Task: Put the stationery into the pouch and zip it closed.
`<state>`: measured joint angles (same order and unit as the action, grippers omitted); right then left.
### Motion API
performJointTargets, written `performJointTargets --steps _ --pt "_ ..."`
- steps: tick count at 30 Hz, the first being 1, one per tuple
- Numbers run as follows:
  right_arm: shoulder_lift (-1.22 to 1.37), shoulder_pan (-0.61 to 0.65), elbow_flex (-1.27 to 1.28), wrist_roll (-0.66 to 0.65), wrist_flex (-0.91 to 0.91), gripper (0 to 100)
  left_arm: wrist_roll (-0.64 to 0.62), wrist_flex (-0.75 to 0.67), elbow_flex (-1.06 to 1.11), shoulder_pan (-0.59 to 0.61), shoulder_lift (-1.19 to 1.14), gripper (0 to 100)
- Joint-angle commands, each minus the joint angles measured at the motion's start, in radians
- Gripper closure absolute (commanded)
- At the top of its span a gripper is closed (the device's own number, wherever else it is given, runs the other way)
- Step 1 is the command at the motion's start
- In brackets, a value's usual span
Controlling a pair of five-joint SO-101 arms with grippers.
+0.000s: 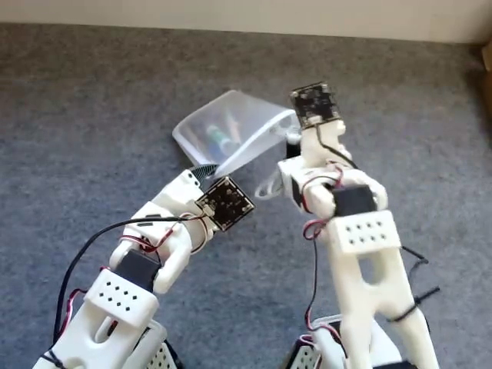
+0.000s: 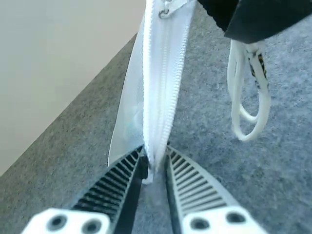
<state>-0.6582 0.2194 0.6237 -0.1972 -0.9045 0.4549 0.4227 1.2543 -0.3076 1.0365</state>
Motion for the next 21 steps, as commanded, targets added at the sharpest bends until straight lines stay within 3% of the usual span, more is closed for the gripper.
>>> performJointTargets --steps 1,4,10,21 --pt "-0.137 -0.042 -0.068 -0.014 0.030 99.5 0.005 -0.008 -0.012 0.015 0.015 99" --pt "-0.202 -0.068 -0.065 -0.003 0.028 99.5 0.005 -0.008 -0.012 0.015 0.015 99" --pt "-0.251 -0.137 -0.062 0.140 0.079 99.5 0.005 -0.008 -0.012 0.015 0.015 99" --pt "-0.153 -0.213 0.061 0.344 0.392 99.5 0.005 0.003 -0.010 0.015 0.015 99"
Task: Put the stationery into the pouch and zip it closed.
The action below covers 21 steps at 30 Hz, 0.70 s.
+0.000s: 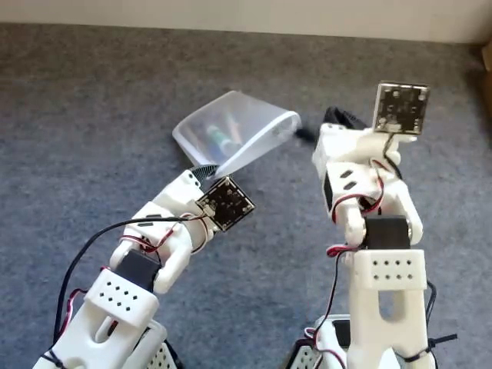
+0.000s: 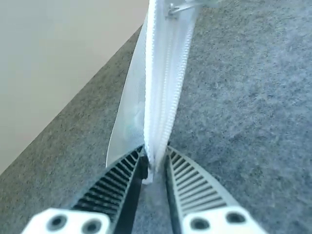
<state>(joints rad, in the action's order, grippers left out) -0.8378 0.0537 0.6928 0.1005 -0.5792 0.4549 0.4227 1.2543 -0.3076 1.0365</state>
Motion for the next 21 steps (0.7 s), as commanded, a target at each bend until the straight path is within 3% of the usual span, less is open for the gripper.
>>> performJointTargets --steps 1,8,12,17,21 --pt "0.044 -0.070 -0.008 0.055 0.077 99.5 0.005 0.005 -0.012 0.015 0.015 99" --pt "0.183 -0.134 -0.025 0.066 0.116 99.5 0.005 0.005 -0.012 0.015 0.015 99" --pt "0.171 -0.096 -0.084 0.061 -0.015 99.1 0.005 0.005 -0.012 0.015 0.015 99" --pt "0.053 -0.022 -0.151 0.060 -0.283 83.9 0.005 0.005 -0.012 0.015 0.015 99" --pt "-0.062 0.056 -0.153 0.012 -0.358 78.0 0.005 0.003 -0.012 0.015 0.015 99"
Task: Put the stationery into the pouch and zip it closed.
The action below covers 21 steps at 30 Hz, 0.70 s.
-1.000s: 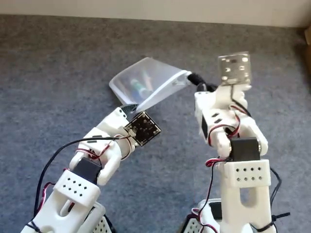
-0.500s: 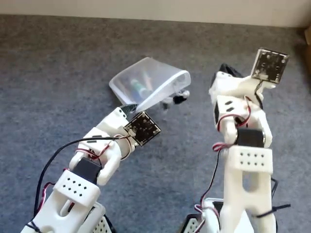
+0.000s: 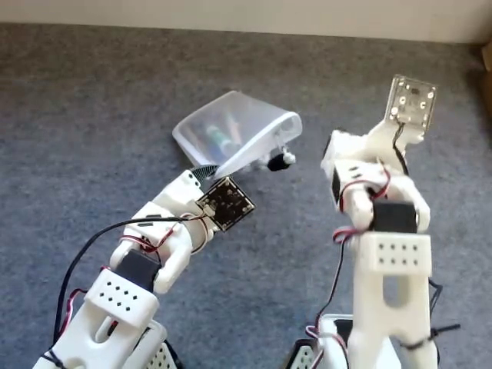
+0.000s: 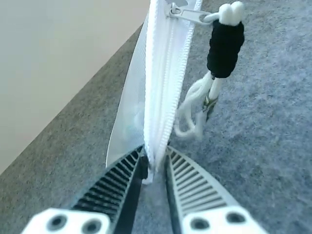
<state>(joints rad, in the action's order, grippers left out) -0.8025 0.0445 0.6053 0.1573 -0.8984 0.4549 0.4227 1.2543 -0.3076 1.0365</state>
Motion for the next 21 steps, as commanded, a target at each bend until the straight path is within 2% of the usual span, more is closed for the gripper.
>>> performJointTargets --steps 1,8,13,21 --pt "-0.114 0.094 -0.061 -0.080 -0.041 78.0 0.005 0.003 -0.012 0.015 0.015 99" --pt "-0.101 0.268 0.025 -0.115 -0.021 78.0 0.005 0.003 -0.012 0.015 0.015 99" --pt "-0.007 0.271 0.035 -0.115 0.071 78.2 0.006 0.003 -0.012 0.015 0.015 99" --pt "0.150 0.271 0.025 -0.117 0.085 78.2 0.006 0.003 -0.012 0.015 0.015 99"
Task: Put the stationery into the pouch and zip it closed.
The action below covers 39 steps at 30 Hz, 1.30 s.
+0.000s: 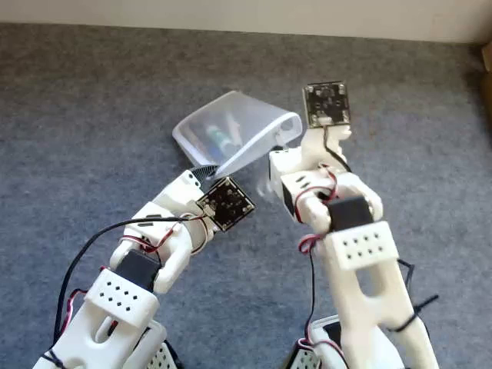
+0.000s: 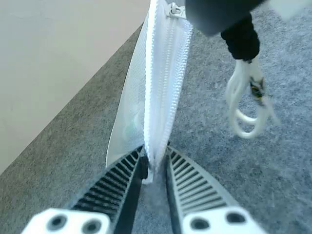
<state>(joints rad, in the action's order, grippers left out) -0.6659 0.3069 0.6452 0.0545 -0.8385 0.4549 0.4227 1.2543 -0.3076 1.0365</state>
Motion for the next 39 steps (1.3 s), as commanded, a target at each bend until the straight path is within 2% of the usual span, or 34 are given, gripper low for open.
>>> performJointTargets --steps 1,4,9,15,26,33,39 --pt "0.021 0.008 -0.016 -0.014 0.022 78.3 0.006 0.003 -0.012 0.015 0.015 99" --pt "0.022 0.007 -0.016 -0.038 0.021 79.0 0.006 0.003 -0.012 0.015 0.015 99" --pt "0.022 0.007 -0.016 -0.100 -0.004 91.0 0.006 0.003 -0.012 0.015 0.015 99" --pt "0.021 -0.012 -0.018 -0.190 -0.007 99.7 0.006 0.003 -0.012 0.015 0.015 99" --pt "0.033 -0.217 -0.145 -0.203 -0.062 99.4 0.006 0.003 -0.012 0.015 0.015 99" --pt "0.033 -0.315 -0.139 -0.193 0.070 99.4 0.006 0.003 -0.012 0.015 0.015 99" --pt "0.036 -0.404 -0.140 -0.100 0.117 99.4 0.006 0.003 -0.012 0.015 0.015 99"
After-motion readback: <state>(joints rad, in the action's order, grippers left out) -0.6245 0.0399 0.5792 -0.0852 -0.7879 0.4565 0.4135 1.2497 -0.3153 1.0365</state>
